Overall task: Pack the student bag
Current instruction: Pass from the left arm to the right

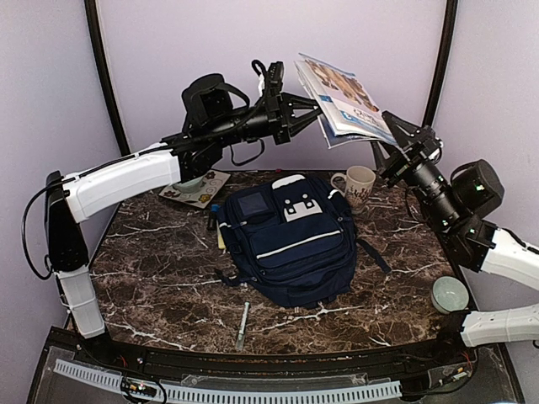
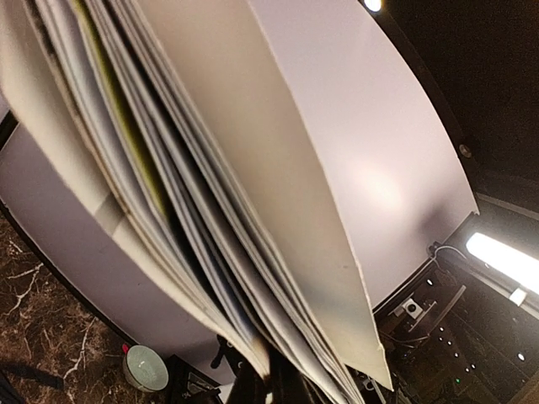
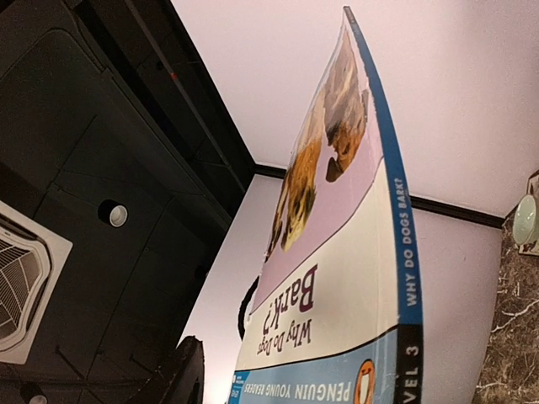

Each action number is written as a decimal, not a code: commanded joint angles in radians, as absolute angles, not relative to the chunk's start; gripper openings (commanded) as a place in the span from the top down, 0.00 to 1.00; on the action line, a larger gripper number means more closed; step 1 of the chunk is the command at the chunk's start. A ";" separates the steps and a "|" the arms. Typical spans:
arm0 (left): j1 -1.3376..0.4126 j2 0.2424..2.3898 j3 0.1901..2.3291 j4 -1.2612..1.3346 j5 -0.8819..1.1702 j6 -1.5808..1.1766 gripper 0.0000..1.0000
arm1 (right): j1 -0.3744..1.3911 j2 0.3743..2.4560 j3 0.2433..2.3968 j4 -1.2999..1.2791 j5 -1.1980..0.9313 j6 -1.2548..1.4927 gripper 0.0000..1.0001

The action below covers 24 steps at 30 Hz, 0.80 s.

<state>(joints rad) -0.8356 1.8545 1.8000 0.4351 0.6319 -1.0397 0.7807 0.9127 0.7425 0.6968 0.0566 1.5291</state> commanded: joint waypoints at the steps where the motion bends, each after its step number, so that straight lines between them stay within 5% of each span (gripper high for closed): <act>1: -0.842 1.785 1.760 0.445 0.571 -1.009 1.00 | 0.786 0.880 0.780 0.696 0.083 1.508 0.54; 12: -0.866 1.795 1.760 0.374 0.559 -0.972 1.00 | 0.786 0.872 0.804 0.637 0.109 1.480 0.61; 24: -0.913 1.757 1.756 0.237 0.452 -0.879 1.00 | 0.786 0.881 0.831 0.601 0.114 1.473 0.79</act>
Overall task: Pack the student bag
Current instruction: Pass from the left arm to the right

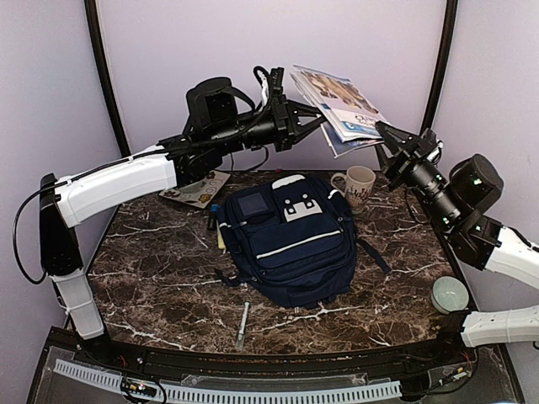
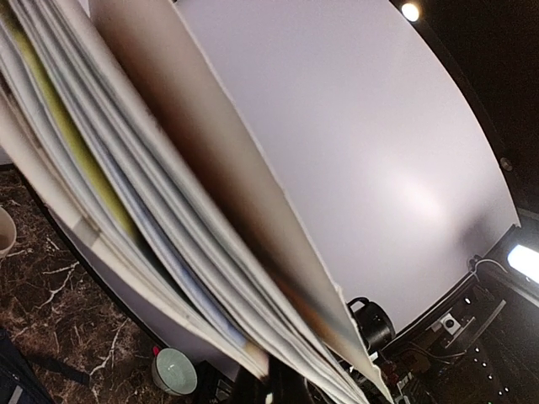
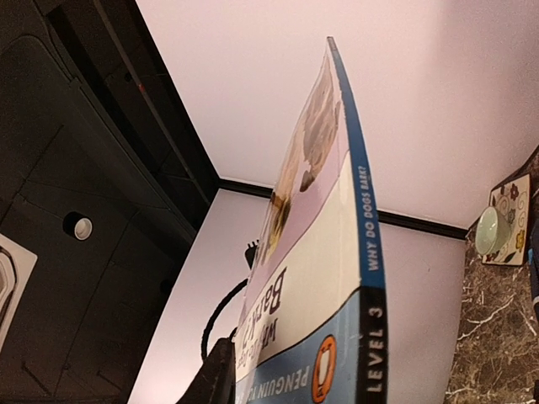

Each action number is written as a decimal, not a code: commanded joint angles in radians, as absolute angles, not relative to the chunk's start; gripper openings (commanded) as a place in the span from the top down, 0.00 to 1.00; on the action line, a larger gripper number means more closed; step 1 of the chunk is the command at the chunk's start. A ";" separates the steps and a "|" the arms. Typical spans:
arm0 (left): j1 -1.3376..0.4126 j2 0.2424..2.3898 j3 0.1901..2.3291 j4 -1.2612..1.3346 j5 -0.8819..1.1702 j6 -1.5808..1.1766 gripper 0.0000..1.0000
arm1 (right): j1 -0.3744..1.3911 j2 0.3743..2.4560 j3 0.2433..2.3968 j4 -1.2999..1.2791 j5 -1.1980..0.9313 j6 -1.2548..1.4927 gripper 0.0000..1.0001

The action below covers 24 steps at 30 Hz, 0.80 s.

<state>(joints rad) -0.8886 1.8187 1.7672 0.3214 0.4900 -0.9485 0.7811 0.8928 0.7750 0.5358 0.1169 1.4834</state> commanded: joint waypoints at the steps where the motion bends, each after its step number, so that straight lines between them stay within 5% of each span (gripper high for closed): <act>1: -0.917 1.752 1.748 0.234 0.437 -0.874 1.00 | 0.786 0.878 0.833 0.593 0.112 1.473 0.81; 9: -0.985 1.714 1.684 0.174 0.362 -0.795 1.00 | 0.787 0.806 0.830 0.417 0.124 1.437 1.00; 14: -1.033 1.653 1.597 0.084 0.270 -0.724 0.99 | 0.787 0.730 0.825 0.174 0.176 1.370 1.00; 20: -1.065 1.601 1.553 -0.089 0.193 -0.632 0.87 | 0.770 0.674 0.799 0.039 0.193 1.333 1.00; 24: -1.081 1.581 1.552 -0.211 0.130 -0.577 0.70 | 0.752 0.662 0.840 -0.047 0.217 1.246 1.00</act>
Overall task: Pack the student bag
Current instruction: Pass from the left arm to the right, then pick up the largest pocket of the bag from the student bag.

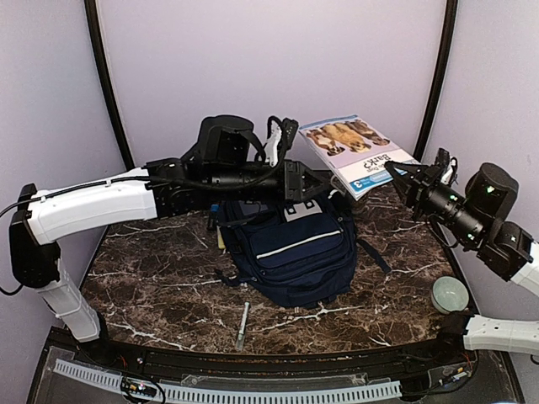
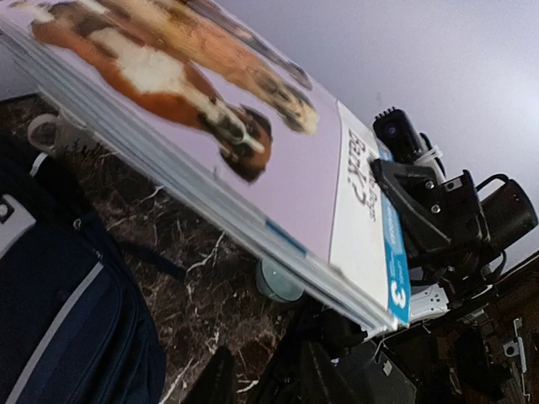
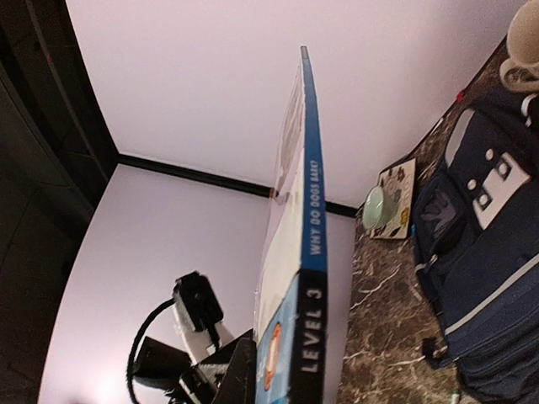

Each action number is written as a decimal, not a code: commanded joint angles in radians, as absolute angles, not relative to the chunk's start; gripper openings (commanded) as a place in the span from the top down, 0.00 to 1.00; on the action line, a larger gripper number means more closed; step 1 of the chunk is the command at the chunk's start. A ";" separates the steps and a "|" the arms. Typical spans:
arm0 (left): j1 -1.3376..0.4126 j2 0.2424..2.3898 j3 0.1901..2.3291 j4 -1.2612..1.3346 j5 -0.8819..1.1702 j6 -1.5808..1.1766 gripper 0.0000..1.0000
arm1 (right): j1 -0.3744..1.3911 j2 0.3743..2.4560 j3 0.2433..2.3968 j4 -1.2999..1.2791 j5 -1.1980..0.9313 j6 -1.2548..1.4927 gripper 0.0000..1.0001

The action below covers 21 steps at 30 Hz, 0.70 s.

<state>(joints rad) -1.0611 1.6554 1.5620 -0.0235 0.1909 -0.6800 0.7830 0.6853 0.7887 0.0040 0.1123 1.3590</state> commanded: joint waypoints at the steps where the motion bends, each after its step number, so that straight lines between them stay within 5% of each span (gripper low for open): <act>1: -1.085 1.580 1.556 -0.242 0.111 -0.560 0.62 | 0.748 0.665 0.870 -0.101 0.233 1.203 1.00; 7: -1.113 1.576 1.602 -0.409 -0.045 -0.472 0.08 | 0.733 0.759 1.138 -0.496 0.351 0.945 1.00; 13: -1.121 1.584 1.610 -0.502 -0.125 -0.433 0.03 | 0.732 0.787 1.277 -0.712 0.474 0.814 1.00; 21: -1.170 1.740 1.789 -0.716 -0.167 -0.291 0.12 | 0.732 0.678 1.243 -0.759 0.547 0.836 1.00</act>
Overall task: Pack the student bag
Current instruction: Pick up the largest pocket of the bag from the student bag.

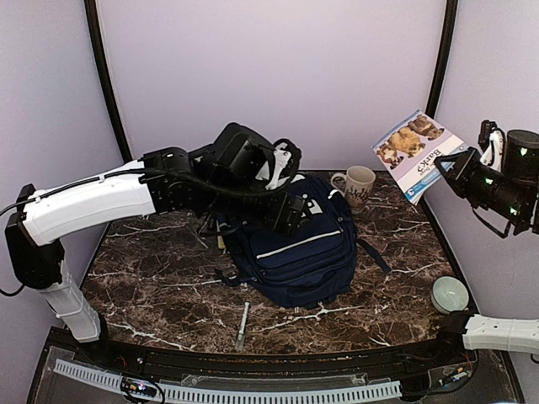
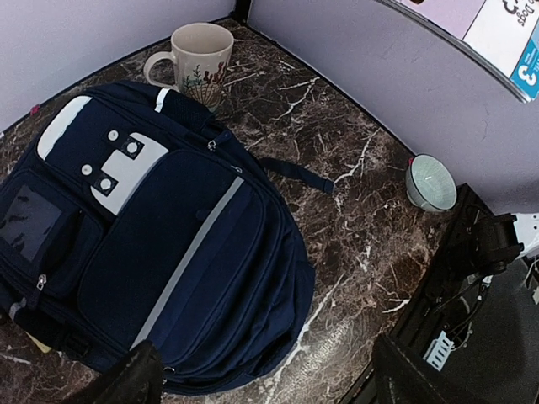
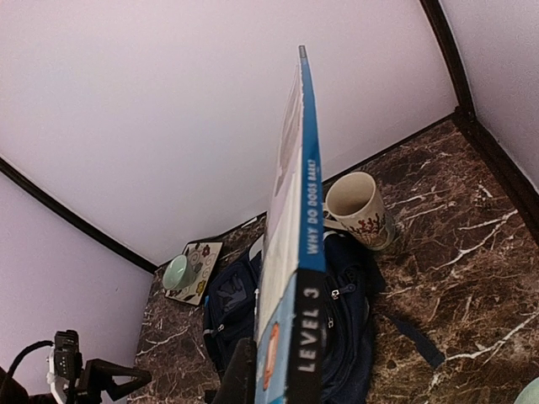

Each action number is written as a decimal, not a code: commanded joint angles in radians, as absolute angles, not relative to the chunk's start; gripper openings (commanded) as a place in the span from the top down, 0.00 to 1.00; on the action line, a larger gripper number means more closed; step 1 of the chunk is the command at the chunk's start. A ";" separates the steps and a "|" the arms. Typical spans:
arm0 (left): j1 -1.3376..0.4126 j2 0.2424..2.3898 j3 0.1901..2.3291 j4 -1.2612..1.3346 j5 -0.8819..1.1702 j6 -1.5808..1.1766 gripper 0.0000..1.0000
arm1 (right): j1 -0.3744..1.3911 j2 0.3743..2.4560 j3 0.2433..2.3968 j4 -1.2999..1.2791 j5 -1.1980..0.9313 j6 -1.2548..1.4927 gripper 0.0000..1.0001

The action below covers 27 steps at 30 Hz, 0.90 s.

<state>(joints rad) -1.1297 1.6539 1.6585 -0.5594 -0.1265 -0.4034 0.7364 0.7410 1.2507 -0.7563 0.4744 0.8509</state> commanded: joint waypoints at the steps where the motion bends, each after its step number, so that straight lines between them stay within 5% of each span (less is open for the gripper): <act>1: -1.179 1.783 1.828 -0.757 -0.168 -0.269 0.12 | 0.731 0.666 1.239 -0.767 0.549 0.843 1.00; 9: -1.233 2.103 2.067 -0.932 -0.195 -0.188 0.16 | 0.732 0.609 1.241 -0.857 0.529 0.910 1.00; 27: -1.232 2.263 2.047 -0.926 -0.317 -0.151 0.36 | 0.732 0.522 1.179 -0.889 0.405 1.013 1.00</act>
